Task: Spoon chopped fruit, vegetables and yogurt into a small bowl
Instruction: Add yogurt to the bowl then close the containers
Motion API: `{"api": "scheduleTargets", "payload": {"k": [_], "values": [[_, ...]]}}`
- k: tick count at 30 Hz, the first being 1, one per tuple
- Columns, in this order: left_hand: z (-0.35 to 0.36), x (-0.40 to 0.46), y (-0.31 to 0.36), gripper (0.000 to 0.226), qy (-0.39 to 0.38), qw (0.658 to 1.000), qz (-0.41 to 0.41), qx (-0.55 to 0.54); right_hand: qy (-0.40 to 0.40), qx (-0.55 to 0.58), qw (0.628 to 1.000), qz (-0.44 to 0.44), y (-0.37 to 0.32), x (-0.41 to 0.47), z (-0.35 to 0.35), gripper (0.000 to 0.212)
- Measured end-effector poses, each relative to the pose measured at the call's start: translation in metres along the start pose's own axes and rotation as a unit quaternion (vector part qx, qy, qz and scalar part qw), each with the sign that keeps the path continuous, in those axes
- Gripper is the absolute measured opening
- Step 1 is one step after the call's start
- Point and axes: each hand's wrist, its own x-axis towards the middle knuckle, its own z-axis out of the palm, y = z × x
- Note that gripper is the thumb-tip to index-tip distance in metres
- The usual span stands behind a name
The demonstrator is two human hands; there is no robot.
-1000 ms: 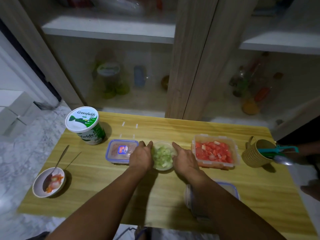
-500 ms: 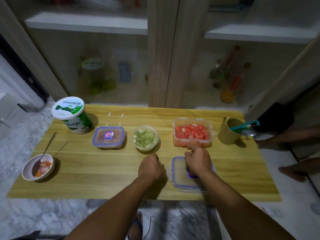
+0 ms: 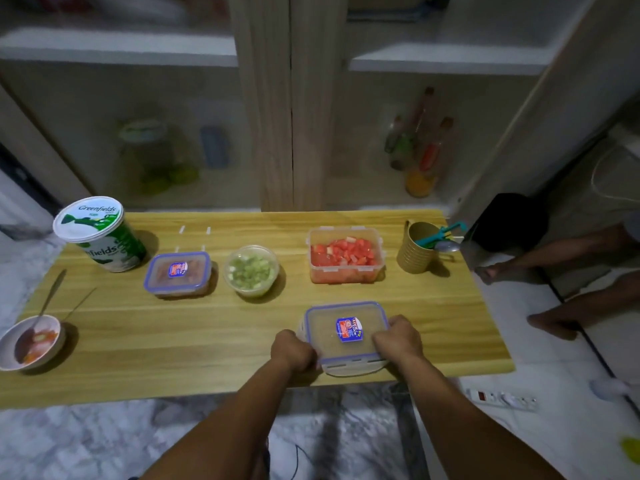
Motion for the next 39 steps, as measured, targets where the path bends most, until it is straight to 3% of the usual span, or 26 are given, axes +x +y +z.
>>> {"api": "scheduleTargets", "payload": {"k": [2, 5, 11, 13, 16, 19, 28, 36, 39], "values": [[-0.004, -0.01, 0.004, 0.038, -0.03, 0.998, -0.02, -0.053, 0.004, 0.064, 0.998, 0.027, 0.0, 0.002, -0.01, 0.035], [-0.011, -0.024, 0.018, 0.043, -0.046, 0.994, 0.012, -0.098, 0.034, 0.135, 0.989, 0.052, -0.003, 0.003, -0.023, 0.033], [-0.019, -0.013, 0.068, 0.033, 0.031, 0.99, 0.094, -0.105, 0.082, 0.236, 0.968, 0.02, -0.045, 0.016, -0.044, 0.027], [-0.021, 0.002, 0.087, 0.041, 0.057, 0.987, 0.115, -0.099, 0.099, 0.241, 0.965, 0.003, -0.063, 0.025, -0.049, 0.027], [-0.021, 0.032, 0.108, 0.073, 0.104, 0.984, 0.126, -0.064, 0.117, 0.225, 0.967, -0.016, -0.085, 0.045, -0.05, 0.029], [-0.019, 0.058, 0.125, 0.08, 0.122, 0.983, 0.131, -0.029, 0.119, 0.21, 0.97, -0.022, -0.1, 0.068, -0.048, 0.031], [-0.02, 0.069, 0.158, 0.039, 0.103, 0.986, 0.087, 0.099, 0.09, 0.136, 0.986, -0.039, -0.108, 0.104, -0.031, 0.029], [-0.023, 0.08, 0.158, 0.019, 0.054, 0.997, 0.057, 0.025, 0.079, 0.1, 0.99, -0.054, -0.106, 0.106, -0.028, 0.023], [-0.027, 0.081, 0.161, 0.017, 0.038, 0.995, 0.068, 0.068, 0.056, 0.038, 0.995, -0.073, -0.111, 0.106, -0.038, 0.023]]}}
